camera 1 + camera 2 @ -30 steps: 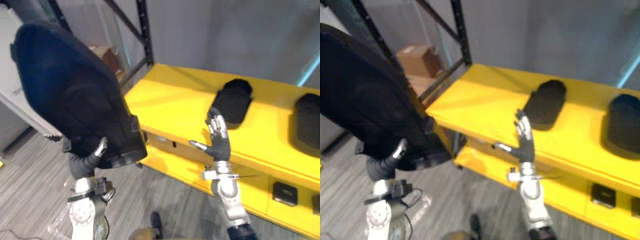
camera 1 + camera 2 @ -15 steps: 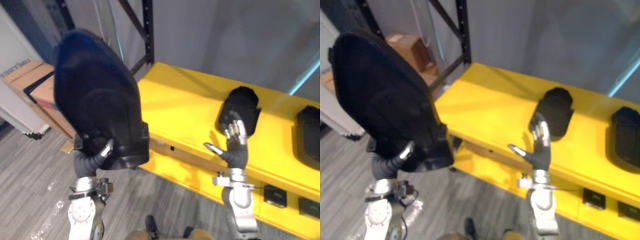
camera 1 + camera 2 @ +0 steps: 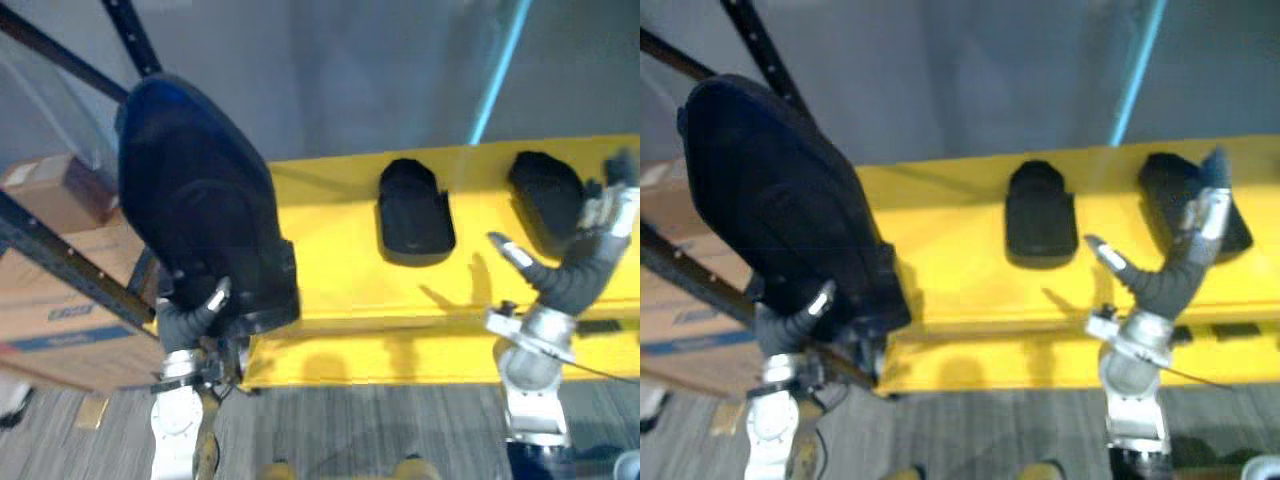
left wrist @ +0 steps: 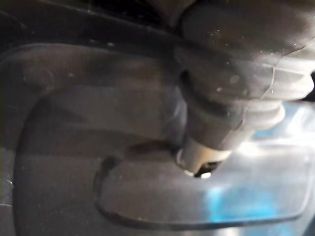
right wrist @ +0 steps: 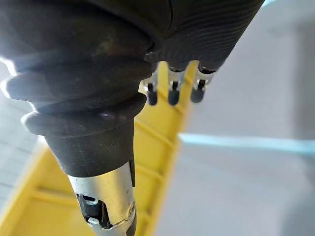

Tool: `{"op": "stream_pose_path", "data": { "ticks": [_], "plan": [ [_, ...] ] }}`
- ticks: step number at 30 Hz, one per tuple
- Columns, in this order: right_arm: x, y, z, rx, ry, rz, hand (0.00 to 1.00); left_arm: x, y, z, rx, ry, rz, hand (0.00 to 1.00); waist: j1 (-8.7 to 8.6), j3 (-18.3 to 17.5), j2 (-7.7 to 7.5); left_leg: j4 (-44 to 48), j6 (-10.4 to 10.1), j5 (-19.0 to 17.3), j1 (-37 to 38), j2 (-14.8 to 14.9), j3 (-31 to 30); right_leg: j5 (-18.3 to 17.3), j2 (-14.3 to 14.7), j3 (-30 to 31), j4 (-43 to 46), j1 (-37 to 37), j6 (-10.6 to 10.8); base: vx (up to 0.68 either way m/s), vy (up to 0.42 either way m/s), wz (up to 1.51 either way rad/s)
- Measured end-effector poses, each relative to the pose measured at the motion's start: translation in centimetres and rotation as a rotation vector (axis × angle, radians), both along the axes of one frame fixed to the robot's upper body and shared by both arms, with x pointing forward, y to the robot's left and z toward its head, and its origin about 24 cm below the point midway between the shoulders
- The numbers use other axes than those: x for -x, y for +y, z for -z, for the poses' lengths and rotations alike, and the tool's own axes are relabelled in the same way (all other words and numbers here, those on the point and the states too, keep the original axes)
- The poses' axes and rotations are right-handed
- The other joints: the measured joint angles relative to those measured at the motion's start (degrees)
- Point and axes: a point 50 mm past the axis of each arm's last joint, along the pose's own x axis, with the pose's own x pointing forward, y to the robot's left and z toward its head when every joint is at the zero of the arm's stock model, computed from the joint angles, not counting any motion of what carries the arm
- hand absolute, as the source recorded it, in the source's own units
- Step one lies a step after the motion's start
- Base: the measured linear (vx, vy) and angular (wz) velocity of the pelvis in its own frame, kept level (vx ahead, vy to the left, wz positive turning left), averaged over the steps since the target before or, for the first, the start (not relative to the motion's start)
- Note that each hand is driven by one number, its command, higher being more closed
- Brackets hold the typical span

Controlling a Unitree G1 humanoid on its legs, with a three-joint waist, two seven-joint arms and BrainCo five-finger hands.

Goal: Walk over and take plastic housings, then place them on the shelf

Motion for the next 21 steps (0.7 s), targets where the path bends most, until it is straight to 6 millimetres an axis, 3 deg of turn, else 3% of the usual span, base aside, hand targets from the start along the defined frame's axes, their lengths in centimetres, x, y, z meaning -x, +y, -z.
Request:
{"op": "stream_pose_path", "data": {
  "ticks": [2, 3, 5, 9, 13, 15, 18, 21],
  "plan": [
    [0.9, -0.3, -0.1, -0.065, -0.026, 0.010, 0.00, -0.3, 0.7, -0.3, -0.025, 0.012, -0.012, 1.00, -0.25, -0.4, -0.63, -0.1, 1.2, -0.6, -0.1, 0.3, 2.9, 5.8, 0.0, -4.0, -3.6, -0.2, -1.0, -0.12, 0.309, -0.79],
    [1.3, -0.4, -0.1, -0.102, -0.033, 0.009, 0.00, -0.4, 0.9, -0.3, -0.020, 0.022, -0.015, 1.00, -0.63, -0.4, -0.49, -0.8, 2.0, -0.9, 0.1, 0.6, 4.9, 6.5, 0.4, -7.3, -4.1, -0.6, -2.1, -0.11, 0.166, -0.70],
    [1.8, -0.6, 0.2, -0.118, -0.006, 0.023, 0.00, -0.7, 0.8, -0.3, -0.008, 0.039, -0.003, 1.00, -1.62, -0.5, -0.62, -1.7, 2.2, -0.6, 0.0, 0.6, 5.3, 3.9, 1.6, -10.1, -1.6, -0.8, -2.5, -0.04, 0.073, -0.31],
    [1.7, -1.3, 2.0, -0.120, 0.134, 0.062, 0.00, -1.0, 0.4, 0.2, 0.029, 0.081, 0.020, 1.00, -1.62, -1.0, -0.91, -3.2, 1.7, 0.6, 0.0, -0.5, 7.2, 4.2, 1.0, -14.0, -6.4, 0.2, -1.8, 0.01, -0.015, -0.19],
    [2.4, -4.5, 5.9, -0.156, 0.393, 0.271, 0.00, -1.1, 0.0, 0.7, 0.084, 0.113, 0.044, 1.00, -2.32, -2.4, 3.21, -5.7, 0.2, 1.8, 1.1, 0.9, 8.4, 4.8, 2.9, -14.0, -8.2, 0.2, -1.0, 0.06, -0.066, -0.07],
    [3.4, -6.0, 7.3, -0.192, 0.468, 0.357, 0.00, -1.1, 0.5, 0.8, 0.111, 0.117, 0.029, 1.00, -3.16, -2.9, 4.04, -6.9, -0.3, 2.1, 2.3, 1.7, 9.2, 4.8, 3.7, -13.8, -8.4, 0.3, -1.0, 0.06, -0.063, -0.20],
    [5.4, -8.4, 10.8, -0.310, 0.640, 0.474, 0.00, -2.4, 2.0, 0.9, 0.136, 0.139, -0.038, 1.00, -4.74, -3.1, 4.16, -7.6, -0.5, 2.2, 4.2, 2.2, 10.3, 4.8, 4.4, -13.1, -8.7, 1.5, -1.0, 0.00, -0.031, -0.20],
    [9.8, -9.2, 19.2, -0.595, 1.061, 0.509, 0.00, -3.7, 4.4, 1.8, 0.171, 0.261, -0.145, 1.00, -5.29, -3.5, 3.07, -8.0, -0.5, 2.2, 5.3, 2.3, 12.5, 5.6, 4.6, -11.8, -10.1, 2.1, -1.5, -0.06, -0.012, -0.27]
  ]
}}
